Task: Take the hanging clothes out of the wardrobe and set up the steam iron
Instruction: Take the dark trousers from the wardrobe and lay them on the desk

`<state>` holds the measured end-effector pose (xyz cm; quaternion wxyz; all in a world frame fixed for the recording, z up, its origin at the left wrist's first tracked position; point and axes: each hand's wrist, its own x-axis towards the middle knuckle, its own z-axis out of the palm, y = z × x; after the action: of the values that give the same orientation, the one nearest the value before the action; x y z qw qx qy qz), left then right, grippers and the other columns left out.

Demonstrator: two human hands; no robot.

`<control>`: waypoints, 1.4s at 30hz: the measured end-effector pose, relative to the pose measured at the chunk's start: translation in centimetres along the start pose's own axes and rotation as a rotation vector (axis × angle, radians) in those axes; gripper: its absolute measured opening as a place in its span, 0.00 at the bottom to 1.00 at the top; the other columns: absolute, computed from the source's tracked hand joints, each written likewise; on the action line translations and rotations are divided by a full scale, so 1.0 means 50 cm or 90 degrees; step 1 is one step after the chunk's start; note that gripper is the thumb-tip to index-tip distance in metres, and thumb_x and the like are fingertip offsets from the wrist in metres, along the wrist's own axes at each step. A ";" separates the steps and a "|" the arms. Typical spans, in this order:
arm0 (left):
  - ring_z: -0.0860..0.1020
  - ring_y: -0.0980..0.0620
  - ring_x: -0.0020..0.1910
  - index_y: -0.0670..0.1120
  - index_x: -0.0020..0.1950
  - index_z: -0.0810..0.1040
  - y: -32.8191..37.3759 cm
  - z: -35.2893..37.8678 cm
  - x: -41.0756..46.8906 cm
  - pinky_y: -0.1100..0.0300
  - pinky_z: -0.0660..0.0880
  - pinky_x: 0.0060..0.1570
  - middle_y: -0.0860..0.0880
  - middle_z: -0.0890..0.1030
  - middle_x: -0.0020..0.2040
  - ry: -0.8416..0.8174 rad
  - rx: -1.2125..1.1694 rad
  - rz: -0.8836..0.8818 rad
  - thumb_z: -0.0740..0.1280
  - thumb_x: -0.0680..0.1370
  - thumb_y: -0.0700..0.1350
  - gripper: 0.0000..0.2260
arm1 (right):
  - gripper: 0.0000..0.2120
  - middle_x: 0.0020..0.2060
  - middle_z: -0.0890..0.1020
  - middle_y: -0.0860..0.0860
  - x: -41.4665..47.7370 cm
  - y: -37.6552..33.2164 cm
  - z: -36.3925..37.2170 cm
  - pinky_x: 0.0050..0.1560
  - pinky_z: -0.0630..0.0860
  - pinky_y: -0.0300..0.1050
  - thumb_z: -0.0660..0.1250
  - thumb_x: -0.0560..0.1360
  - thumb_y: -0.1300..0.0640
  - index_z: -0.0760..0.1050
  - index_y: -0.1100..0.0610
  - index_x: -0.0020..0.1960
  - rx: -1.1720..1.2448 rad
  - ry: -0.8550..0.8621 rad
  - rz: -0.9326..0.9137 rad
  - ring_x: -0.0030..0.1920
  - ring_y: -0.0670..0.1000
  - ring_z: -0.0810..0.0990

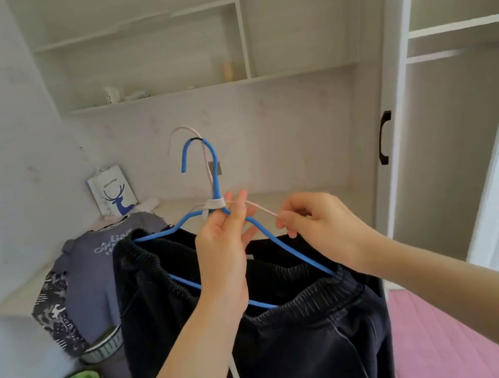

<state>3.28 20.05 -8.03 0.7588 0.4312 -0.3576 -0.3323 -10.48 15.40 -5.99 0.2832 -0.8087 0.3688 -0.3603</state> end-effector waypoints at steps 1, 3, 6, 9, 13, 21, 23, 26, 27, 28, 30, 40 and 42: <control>0.80 0.53 0.57 0.49 0.50 0.84 0.001 -0.015 0.003 0.52 0.79 0.54 0.55 0.79 0.59 0.012 -0.010 -0.009 0.67 0.78 0.45 0.06 | 0.12 0.31 0.79 0.47 0.000 -0.001 0.018 0.36 0.72 0.43 0.61 0.78 0.58 0.76 0.51 0.38 0.007 -0.005 0.002 0.32 0.51 0.74; 0.82 0.53 0.54 0.45 0.56 0.82 0.000 -0.044 0.011 0.50 0.79 0.54 0.52 0.77 0.62 0.031 -0.020 -0.023 0.68 0.77 0.46 0.10 | 0.12 0.31 0.79 0.47 0.001 0.001 0.056 0.35 0.70 0.42 0.60 0.79 0.57 0.75 0.51 0.37 0.016 -0.017 0.004 0.31 0.49 0.72; 0.82 0.51 0.53 0.43 0.56 0.81 0.000 -0.085 0.016 0.51 0.79 0.52 0.52 0.77 0.62 0.051 -0.043 -0.041 0.69 0.77 0.44 0.10 | 0.10 0.33 0.79 0.47 0.003 0.008 0.111 0.33 0.68 0.36 0.59 0.80 0.57 0.76 0.55 0.42 0.026 -0.040 0.002 0.27 0.41 0.70; 0.82 0.50 0.53 0.45 0.57 0.79 -0.003 -0.118 0.020 0.50 0.78 0.55 0.51 0.77 0.63 0.052 -0.074 -0.063 0.68 0.77 0.42 0.08 | 0.10 0.33 0.78 0.50 0.002 0.012 0.161 0.31 0.66 0.37 0.58 0.80 0.59 0.74 0.57 0.42 0.029 -0.047 -0.012 0.26 0.42 0.68; 0.82 0.51 0.54 0.47 0.62 0.75 -0.016 -0.161 0.028 0.51 0.76 0.58 0.57 0.83 0.52 0.064 -0.092 -0.082 0.67 0.79 0.42 0.12 | 0.10 0.32 0.74 0.49 0.004 0.012 0.218 0.34 0.68 0.39 0.56 0.81 0.60 0.72 0.59 0.43 -0.014 -0.076 -0.047 0.30 0.44 0.68; 0.78 0.59 0.56 0.55 0.51 0.75 -0.057 -0.247 0.034 0.56 0.75 0.59 0.50 0.79 0.61 0.083 0.061 -0.116 0.64 0.79 0.46 0.04 | 0.12 0.44 0.81 0.51 0.039 -0.024 0.300 0.37 0.72 0.43 0.53 0.81 0.57 0.75 0.56 0.55 -0.076 -0.204 0.042 0.38 0.50 0.76; 0.77 0.59 0.57 0.55 0.52 0.75 -0.071 -0.262 0.040 0.53 0.73 0.64 0.52 0.79 0.59 0.086 0.075 -0.121 0.63 0.79 0.47 0.03 | 0.12 0.41 0.80 0.51 0.041 -0.028 0.330 0.38 0.72 0.42 0.53 0.82 0.56 0.74 0.57 0.51 -0.026 -0.217 0.090 0.37 0.50 0.76; 0.77 0.59 0.56 0.56 0.52 0.75 -0.088 -0.283 0.055 0.52 0.72 0.65 0.53 0.79 0.58 0.086 0.104 -0.133 0.63 0.79 0.49 0.04 | 0.11 0.38 0.77 0.52 0.058 -0.015 0.364 0.39 0.70 0.46 0.54 0.81 0.57 0.73 0.55 0.45 0.048 -0.219 0.161 0.37 0.51 0.73; 0.77 0.59 0.55 0.56 0.52 0.76 -0.092 -0.290 0.061 0.51 0.71 0.65 0.54 0.79 0.57 0.087 0.116 -0.137 0.63 0.79 0.50 0.03 | 0.11 0.37 0.76 0.52 0.067 -0.010 0.372 0.39 0.69 0.46 0.54 0.81 0.57 0.73 0.54 0.44 0.065 -0.219 0.178 0.37 0.51 0.72; 0.77 0.59 0.54 0.56 0.51 0.77 -0.097 -0.297 0.068 0.51 0.71 0.65 0.55 0.79 0.55 0.089 0.133 -0.137 0.63 0.79 0.51 0.03 | 0.11 0.36 0.74 0.52 0.075 -0.004 0.381 0.39 0.68 0.46 0.54 0.80 0.57 0.73 0.53 0.43 0.084 -0.218 0.193 0.36 0.50 0.71; 0.77 0.58 0.54 0.57 0.48 0.77 -0.104 -0.313 0.084 0.49 0.71 0.65 0.55 0.80 0.52 0.090 0.175 -0.133 0.63 0.79 0.53 0.04 | 0.12 0.33 0.72 0.50 0.091 0.005 0.396 0.36 0.66 0.44 0.56 0.80 0.56 0.72 0.52 0.40 0.122 -0.212 0.214 0.31 0.48 0.68; 0.83 0.55 0.49 0.44 0.57 0.81 -0.110 -0.398 0.198 0.61 0.80 0.49 0.48 0.85 0.48 0.007 0.303 -0.147 0.61 0.81 0.44 0.11 | 0.14 0.32 0.69 0.51 0.223 0.094 0.429 0.39 0.64 0.44 0.59 0.79 0.55 0.71 0.52 0.34 0.141 -0.186 0.193 0.35 0.50 0.66; 0.84 0.51 0.42 0.42 0.52 0.82 -0.107 -0.434 0.223 0.58 0.81 0.47 0.46 0.86 0.40 0.069 0.328 -0.114 0.61 0.80 0.41 0.10 | 0.15 0.31 0.68 0.51 0.258 0.125 0.431 0.39 0.62 0.46 0.60 0.78 0.56 0.71 0.52 0.33 0.149 -0.191 0.197 0.34 0.50 0.65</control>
<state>26.06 17.84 -18.01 0.6096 0.6569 -0.3497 -0.2730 10.15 5.67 -18.16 0.4783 -0.7490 0.3976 -0.2285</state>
